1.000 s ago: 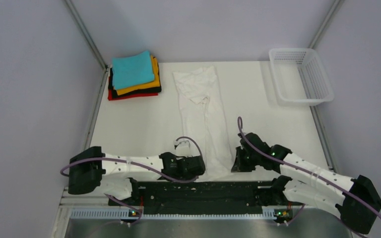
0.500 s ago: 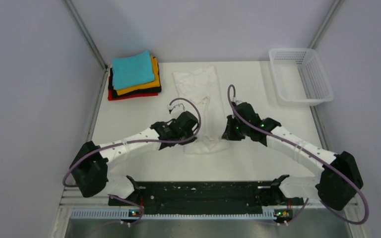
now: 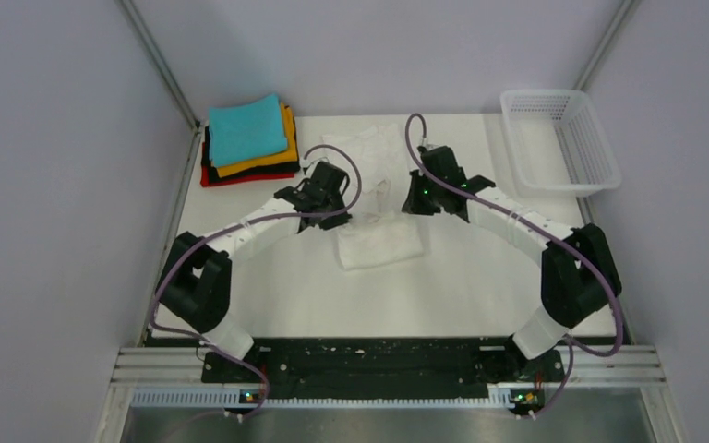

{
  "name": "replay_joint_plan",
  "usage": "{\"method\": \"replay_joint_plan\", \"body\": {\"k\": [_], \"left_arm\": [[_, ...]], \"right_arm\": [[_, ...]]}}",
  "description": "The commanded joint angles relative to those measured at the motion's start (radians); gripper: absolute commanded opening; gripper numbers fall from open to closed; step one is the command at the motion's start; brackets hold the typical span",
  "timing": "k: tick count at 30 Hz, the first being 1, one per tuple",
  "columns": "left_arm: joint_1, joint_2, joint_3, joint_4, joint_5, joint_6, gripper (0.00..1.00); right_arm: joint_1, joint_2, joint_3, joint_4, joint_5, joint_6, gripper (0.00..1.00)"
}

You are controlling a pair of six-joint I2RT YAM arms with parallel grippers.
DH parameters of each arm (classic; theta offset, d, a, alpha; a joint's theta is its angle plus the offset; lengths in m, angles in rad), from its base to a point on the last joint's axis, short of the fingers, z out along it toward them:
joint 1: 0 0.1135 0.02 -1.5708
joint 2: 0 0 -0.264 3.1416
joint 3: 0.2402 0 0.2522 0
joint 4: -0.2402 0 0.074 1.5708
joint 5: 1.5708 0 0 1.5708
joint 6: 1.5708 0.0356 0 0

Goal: Fold and stack the t-shirts
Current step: Fold the folded rectangular tshirt in 1/3 of the way

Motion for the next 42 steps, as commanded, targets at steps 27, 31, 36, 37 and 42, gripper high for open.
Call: {"method": "replay_joint_plan", "body": {"k": [27, 31, 36, 37, 42], "left_arm": [[0.168, 0.289, 0.291, 0.003, 0.194, 0.141, 0.61], [0.168, 0.213, 0.25, 0.006, 0.162, 0.13, 0.98], [0.168, 0.087, 0.13, 0.03, 0.158, 0.112, 0.99], [0.169, 0.058, 0.109, 0.031, 0.16, 0.108, 0.99], [0.163, -0.036, -0.019, 0.044, 0.211, 0.086, 0.99]], "right_arm": [[-0.118, 0.359, 0.321, 0.031, -0.004, -0.047, 0.54], [-0.117, 0.288, 0.292, 0.021, 0.006, -0.043, 0.95], [-0.116, 0.194, 0.193, 0.023, -0.038, -0.043, 0.99], [-0.116, 0.177, 0.17, 0.023, -0.045, -0.041, 0.99], [-0.115, 0.091, 0.023, 0.037, -0.125, -0.027, 0.99]]}}
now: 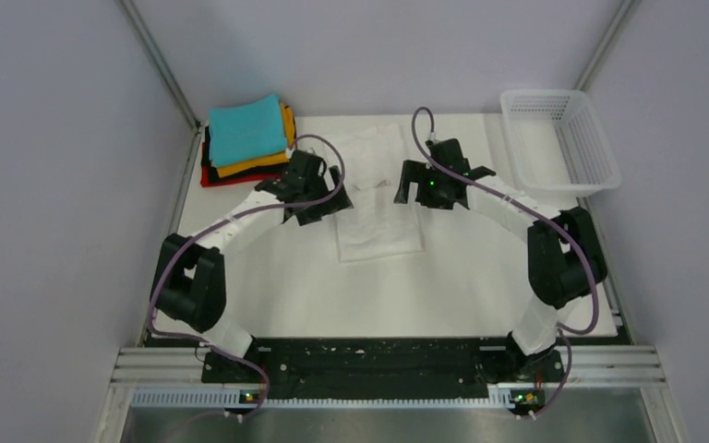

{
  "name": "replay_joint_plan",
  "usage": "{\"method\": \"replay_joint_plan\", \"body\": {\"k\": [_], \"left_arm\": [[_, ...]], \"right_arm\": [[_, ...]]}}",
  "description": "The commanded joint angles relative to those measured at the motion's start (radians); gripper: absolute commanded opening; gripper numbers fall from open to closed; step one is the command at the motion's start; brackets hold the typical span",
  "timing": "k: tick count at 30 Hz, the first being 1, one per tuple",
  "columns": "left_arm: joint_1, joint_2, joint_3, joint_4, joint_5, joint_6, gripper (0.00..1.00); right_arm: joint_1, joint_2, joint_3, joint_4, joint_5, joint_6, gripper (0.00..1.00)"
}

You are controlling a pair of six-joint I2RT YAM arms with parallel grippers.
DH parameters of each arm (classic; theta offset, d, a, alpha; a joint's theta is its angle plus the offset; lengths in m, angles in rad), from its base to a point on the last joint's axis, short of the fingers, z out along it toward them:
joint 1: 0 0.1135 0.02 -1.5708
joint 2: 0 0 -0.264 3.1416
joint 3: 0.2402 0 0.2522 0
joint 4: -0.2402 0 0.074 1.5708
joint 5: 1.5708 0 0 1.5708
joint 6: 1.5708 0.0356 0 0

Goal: Fold and stack the t-shirts
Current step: Fold the folded rectangular tshirt in 1/3 of the way, then grab one side of the 2/3 rectangular tshirt with both arms

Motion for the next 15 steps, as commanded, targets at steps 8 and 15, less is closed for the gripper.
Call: {"method": "replay_joint_plan", "body": {"k": [8, 15], "left_arm": [[-0.038, -0.12, -0.295, 0.115, 0.091, -0.107, 0.94], [-0.09, -0.086, -0.34, 0.144, 0.091, -0.153, 0.74]], "right_arm": [[-0.004, -0.176, -0.297, 0.047, -0.118, 0.067, 0.97], [-0.003, -0.181, -0.379, 0.092, -0.142, 0.115, 0.86]]}}
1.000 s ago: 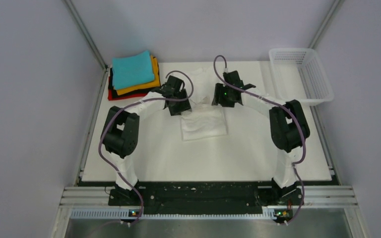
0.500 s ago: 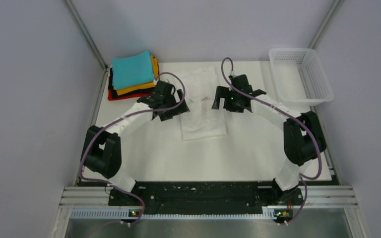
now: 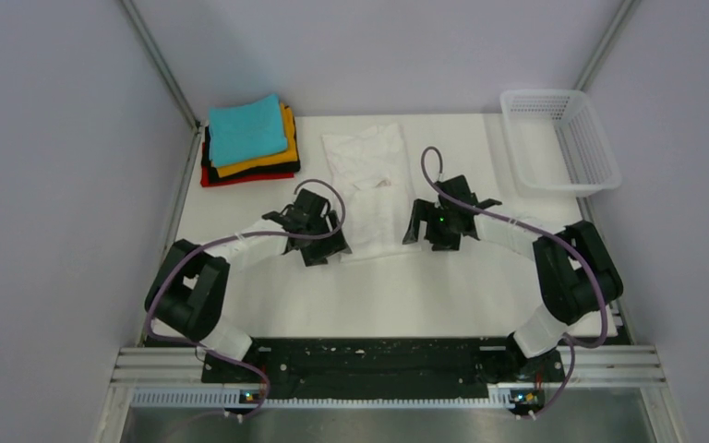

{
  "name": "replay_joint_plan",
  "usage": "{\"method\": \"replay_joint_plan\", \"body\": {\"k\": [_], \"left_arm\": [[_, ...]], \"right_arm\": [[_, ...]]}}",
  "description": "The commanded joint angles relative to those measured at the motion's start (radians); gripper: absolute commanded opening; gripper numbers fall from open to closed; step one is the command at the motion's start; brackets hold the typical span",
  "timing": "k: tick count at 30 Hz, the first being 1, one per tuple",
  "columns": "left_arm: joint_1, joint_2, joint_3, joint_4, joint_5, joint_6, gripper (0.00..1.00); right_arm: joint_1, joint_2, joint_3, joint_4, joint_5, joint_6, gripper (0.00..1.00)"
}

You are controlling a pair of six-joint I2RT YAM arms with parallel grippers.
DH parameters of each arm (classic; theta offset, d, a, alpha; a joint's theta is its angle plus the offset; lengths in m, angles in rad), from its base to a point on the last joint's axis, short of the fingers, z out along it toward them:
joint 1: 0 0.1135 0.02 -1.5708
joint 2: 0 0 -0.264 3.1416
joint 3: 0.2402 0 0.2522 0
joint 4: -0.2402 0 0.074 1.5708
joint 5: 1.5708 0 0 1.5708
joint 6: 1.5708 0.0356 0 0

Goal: Fold and stack the t-shirts
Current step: Grab one side of the 2/3 rectangular tshirt with both arms

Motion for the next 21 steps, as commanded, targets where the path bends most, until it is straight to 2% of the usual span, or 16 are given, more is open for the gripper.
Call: {"method": "replay_joint_plan", "body": {"k": [1, 3, 8, 17, 21], "left_arm": [[-0.039, 0.01, -0.016, 0.076, 0.008, -0.042, 0.71], [-0.055, 0.014, -0.031, 0.08, 0.003, -0.055, 0.65], [-0.063, 0.034, -0.077, 0.111, -0.026, -0.094, 0.59], [-0.062, 0.047, -0.084, 0.178, -0.064, -0.119, 0.56], [-0.06, 0.079, -0.074, 0.183, -0.047, -0.119, 0.43]], "right_arm": [[-0.003, -0.051, -0.035, 0.067, -0.026, 0.041, 0.84], [-0.002, -0.052, -0.054, 0.082, -0.026, 0.05, 0.79], [-0.004, -0.035, -0.082, 0.123, -0.038, 0.067, 0.68], [-0.003, -0.003, -0.1, 0.137, -0.01, 0.063, 0.63], [-0.003, 0.013, -0.109, 0.143, -0.004, 0.063, 0.58]]}}
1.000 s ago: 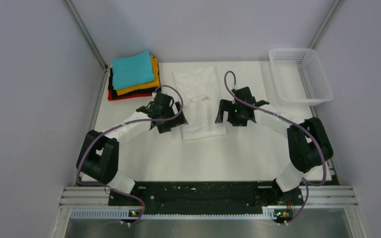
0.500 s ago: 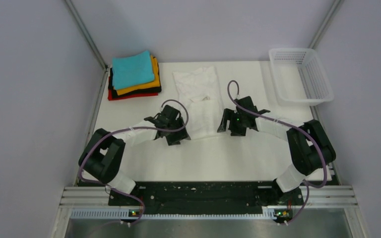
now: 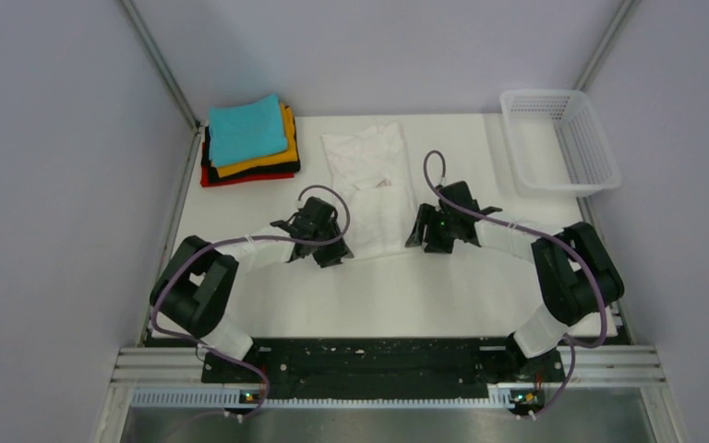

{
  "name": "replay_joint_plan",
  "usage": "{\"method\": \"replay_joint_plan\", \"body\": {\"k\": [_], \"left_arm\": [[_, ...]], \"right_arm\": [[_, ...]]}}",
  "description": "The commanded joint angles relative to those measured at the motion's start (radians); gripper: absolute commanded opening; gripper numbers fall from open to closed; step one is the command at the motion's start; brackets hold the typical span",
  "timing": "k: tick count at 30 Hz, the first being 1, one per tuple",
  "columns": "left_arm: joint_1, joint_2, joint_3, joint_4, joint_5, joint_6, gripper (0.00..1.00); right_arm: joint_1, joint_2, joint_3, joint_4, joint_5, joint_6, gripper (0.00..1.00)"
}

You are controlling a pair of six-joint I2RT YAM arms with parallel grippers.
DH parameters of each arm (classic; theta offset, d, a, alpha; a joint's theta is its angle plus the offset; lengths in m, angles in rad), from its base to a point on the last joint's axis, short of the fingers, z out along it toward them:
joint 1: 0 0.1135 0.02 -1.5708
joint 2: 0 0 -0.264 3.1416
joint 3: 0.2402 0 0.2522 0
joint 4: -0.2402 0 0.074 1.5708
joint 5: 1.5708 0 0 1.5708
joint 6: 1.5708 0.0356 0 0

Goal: Fold and stack the t-shirts
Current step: Grab one side of the 2/3 rectangular tshirt with both arms, then fold the long partially folded tshirt into a neat square

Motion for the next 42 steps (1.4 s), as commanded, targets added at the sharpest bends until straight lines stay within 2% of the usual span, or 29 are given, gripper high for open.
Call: {"method": "replay_joint_plan", "body": {"k": [1, 3, 6, 9, 10, 11, 17, 19, 23, 29, 33, 37, 42], "left_arm": [[0.002, 0.054, -0.01, 0.039, -0.02, -0.003, 0.39], [0.001, 0.063, -0.014, 0.04, -0.016, -0.006, 0.28], [0.001, 0.072, -0.019, 0.037, -0.019, -0.005, 0.03], [0.001, 0.079, -0.016, 0.026, -0.013, 0.005, 0.0], [0.0, 0.078, -0.01, 0.011, -0.009, 0.007, 0.0], [-0.002, 0.07, -0.008, -0.012, -0.01, 0.008, 0.0], [-0.089, -0.088, -0.043, -0.157, -0.071, -0.01, 0.0], [-0.141, -0.147, -0.043, -0.236, -0.119, -0.028, 0.0], [-0.228, -0.288, -0.071, -0.346, -0.113, -0.103, 0.0], [-0.391, -0.5, -0.04, -0.467, -0.098, -0.203, 0.0], [-0.402, -0.572, -0.025, -0.382, -0.035, -0.19, 0.0], [-0.397, -0.603, -0.001, -0.314, -0.126, -0.131, 0.0], [-0.284, -0.591, 0.058, -0.299, -0.177, -0.026, 0.0]], "right_arm": [[-0.002, 0.033, -0.029, 0.022, 0.033, -0.001, 0.56], [-0.002, 0.038, -0.035, 0.021, 0.036, -0.004, 0.47], [-0.001, 0.049, -0.046, 0.036, 0.037, -0.006, 0.34], [-0.002, 0.057, -0.055, 0.05, 0.032, -0.005, 0.14], [-0.002, 0.051, -0.06, 0.057, 0.023, -0.007, 0.04], [-0.002, 0.041, -0.068, 0.071, 0.018, -0.012, 0.0], [0.007, -0.11, -0.133, -0.018, -0.06, -0.072, 0.0], [0.014, -0.199, -0.172, -0.089, -0.082, -0.08, 0.0], [0.039, -0.406, -0.236, -0.254, -0.16, -0.074, 0.0], [0.051, -0.694, -0.192, -0.49, -0.288, -0.068, 0.0], [0.052, -0.766, -0.103, -0.508, -0.302, -0.076, 0.0], [0.05, -0.762, -0.029, -0.458, -0.222, -0.087, 0.0], [0.03, -0.695, 0.045, -0.311, -0.111, -0.071, 0.0]]}}
